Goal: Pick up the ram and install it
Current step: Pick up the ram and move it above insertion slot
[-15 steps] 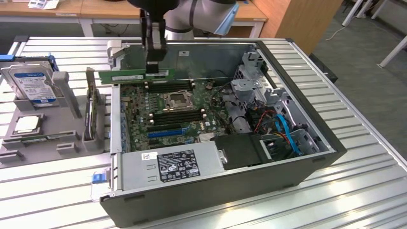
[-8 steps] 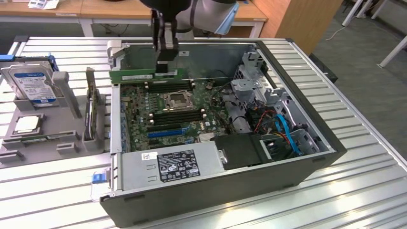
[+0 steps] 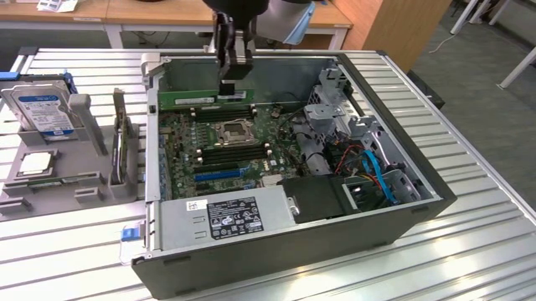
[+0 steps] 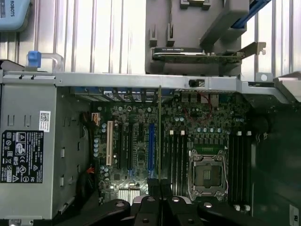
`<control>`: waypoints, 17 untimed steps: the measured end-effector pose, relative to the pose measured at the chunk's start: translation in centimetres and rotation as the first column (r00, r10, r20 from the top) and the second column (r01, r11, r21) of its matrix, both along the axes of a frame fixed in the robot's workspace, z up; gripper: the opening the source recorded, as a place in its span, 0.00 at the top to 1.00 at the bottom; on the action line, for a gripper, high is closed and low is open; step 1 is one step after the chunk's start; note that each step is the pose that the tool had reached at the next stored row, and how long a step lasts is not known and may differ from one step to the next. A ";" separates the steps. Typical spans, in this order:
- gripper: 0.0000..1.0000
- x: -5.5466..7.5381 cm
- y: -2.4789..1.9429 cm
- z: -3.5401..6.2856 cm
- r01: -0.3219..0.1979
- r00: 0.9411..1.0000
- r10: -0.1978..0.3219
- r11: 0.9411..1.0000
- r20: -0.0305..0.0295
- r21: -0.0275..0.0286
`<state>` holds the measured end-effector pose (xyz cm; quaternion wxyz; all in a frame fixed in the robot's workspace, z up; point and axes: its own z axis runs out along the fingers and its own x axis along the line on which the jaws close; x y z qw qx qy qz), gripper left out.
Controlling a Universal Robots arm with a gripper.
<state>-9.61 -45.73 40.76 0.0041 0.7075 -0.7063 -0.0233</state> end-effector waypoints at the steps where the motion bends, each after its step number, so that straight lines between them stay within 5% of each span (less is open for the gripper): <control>1: 0.88 0.2 0.00 0.00 0.000 1.000 0.000 1.000 0.000 0.000; 17: 0.88 4.1 0.00 0.00 0.000 1.000 0.000 1.000 -0.002 0.000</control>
